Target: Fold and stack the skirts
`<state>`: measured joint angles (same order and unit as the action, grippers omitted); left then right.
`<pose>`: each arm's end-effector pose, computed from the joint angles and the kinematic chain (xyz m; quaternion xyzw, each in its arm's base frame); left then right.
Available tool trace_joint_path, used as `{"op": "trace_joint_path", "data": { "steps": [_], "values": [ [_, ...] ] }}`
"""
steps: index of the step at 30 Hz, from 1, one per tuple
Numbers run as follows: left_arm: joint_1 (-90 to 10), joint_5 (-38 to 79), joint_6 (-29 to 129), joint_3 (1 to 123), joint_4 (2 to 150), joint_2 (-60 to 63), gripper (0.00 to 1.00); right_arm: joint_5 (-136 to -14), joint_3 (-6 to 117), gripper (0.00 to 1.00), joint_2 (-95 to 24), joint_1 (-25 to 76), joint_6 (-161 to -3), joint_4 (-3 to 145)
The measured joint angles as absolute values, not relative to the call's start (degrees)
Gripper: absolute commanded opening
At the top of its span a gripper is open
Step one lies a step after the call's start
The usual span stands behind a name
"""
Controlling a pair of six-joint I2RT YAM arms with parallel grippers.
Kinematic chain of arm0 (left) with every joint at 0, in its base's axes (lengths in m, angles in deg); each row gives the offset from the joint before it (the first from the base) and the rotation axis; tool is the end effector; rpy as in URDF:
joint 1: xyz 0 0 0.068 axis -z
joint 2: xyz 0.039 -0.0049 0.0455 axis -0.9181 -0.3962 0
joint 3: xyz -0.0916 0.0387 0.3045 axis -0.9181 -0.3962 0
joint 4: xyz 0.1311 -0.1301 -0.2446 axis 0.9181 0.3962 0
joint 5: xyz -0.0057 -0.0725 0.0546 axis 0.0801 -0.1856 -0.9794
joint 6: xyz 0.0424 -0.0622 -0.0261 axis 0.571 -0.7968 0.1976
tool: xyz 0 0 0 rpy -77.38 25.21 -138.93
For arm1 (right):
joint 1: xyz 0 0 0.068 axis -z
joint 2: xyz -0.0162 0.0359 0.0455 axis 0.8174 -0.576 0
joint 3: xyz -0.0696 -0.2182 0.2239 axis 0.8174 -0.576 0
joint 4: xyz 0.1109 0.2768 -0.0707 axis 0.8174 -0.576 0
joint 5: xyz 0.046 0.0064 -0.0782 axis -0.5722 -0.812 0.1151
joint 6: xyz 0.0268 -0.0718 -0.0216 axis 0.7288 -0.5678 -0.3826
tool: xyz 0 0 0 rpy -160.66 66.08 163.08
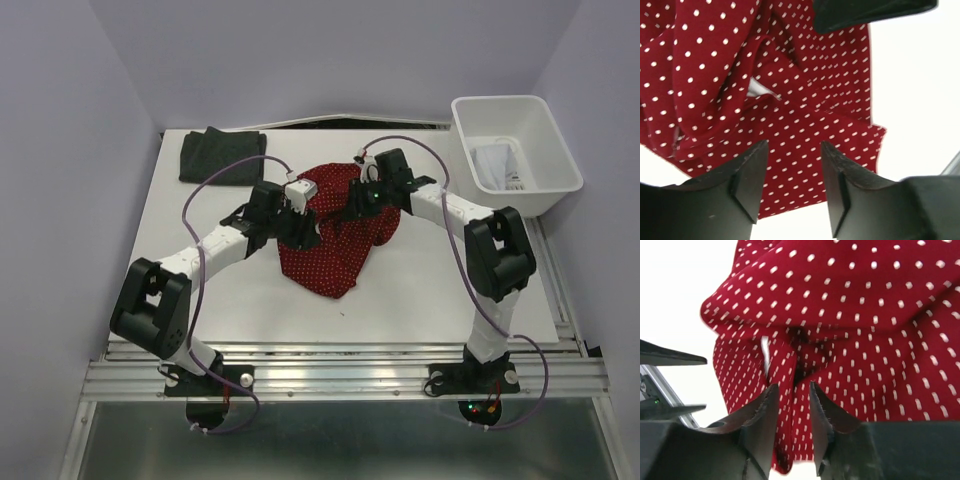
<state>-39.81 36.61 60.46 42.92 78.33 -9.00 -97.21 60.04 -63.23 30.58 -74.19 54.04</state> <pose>0.3351 -0.2017 0.2443 0.2889 0.8140 -0.2951 0.4085 0.4423 0.2367 0.2271 -0.1719 0.8838 0.3461 0.2637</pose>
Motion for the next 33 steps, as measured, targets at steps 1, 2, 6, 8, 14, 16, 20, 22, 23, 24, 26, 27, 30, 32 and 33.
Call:
{"op": "trace_joint_path", "data": {
  "steps": [1, 2, 6, 8, 14, 16, 20, 22, 23, 24, 26, 27, 30, 32, 33],
  "values": [
    [-39.94, 36.26, 61.84, 43.27, 79.34, -9.59, 0.63, -97.82, 60.46, 0.43, -64.45, 30.47, -73.38, 54.98],
    [-40.16, 36.18, 62.71, 43.32, 79.95, -9.68, 0.64, -98.22, 60.70, 0.44, -66.29, 30.38, -72.51, 56.03],
    [-40.53, 36.46, 65.60, 43.64, 81.83, -9.70, 0.65, -98.20, 61.35, 0.49, -70.77, 29.99, -70.83, 58.26],
    [-40.64, 37.14, 66.95, 43.71, 82.09, -9.84, 0.65, -98.24, 62.49, 0.49, -72.93, 29.79, -70.37, 59.09],
    [-40.64, 37.66, 71.65, 46.97, 83.64, -14.91, 0.66, -99.35, 63.43, 0.50, -74.79, 28.90, -69.05, 60.51],
    [-40.64, 37.49, 73.36, 47.71, 83.99, -16.94, 0.67, -99.84, 64.02, 0.50, -74.79, 28.72, -68.84, 61.12],
    [-40.68, 37.01, 75.67, 49.28, 84.56, -19.28, 0.67, -101.19, 64.78, 0.50, -74.79, 28.48, -68.42, 62.35],
    [-40.77, 36.83, 76.46, 50.86, 84.73, -20.81, 0.67, -101.87, 64.78, 0.50, -74.79, 28.37, -68.14, 62.76],
    [-40.77, 36.79, 76.83, 51.58, 84.67, -21.55, 0.67, -102.11, 64.78, 0.51, -74.79, 28.35, -68.01, 62.80],
    [-40.77, 36.79, 77.18, 52.15, 84.52, -22.18, 0.66, -102.35, 64.78, 0.51, -74.79, 28.31, -67.96, 62.87],
    [-40.79, 36.85, 77.66, 52.65, 84.32, -22.99, 0.63, -102.48, 64.57, 0.51, -74.79, 28.13, -67.87, 63.20],
    [-40.79, 37.03, 77.97, 52.67, 84.28, -23.17, 0.63, -102.50, 64.41, 0.51, -74.77, 28.09, -67.85, 63.22],
    [-40.79, 38.12, 78.69, 52.87, 84.06, -23.91, 0.61, -101.85, 63.80, 0.51, -74.77, 27.96, -67.87, 63.20],
    [-40.79, 38.75, 79.10, 53.13, 84.03, -24.92, 0.60, -100.93, 63.76, 0.51, -74.77, 27.93, -67.98, 63.18],
    [-40.79, 38.97, 79.30, 53.26, 84.01, -25.55, 0.59, -100.40, 63.76, 0.51, -74.77, 27.93, -68.05, 63.18]
  ]
}}
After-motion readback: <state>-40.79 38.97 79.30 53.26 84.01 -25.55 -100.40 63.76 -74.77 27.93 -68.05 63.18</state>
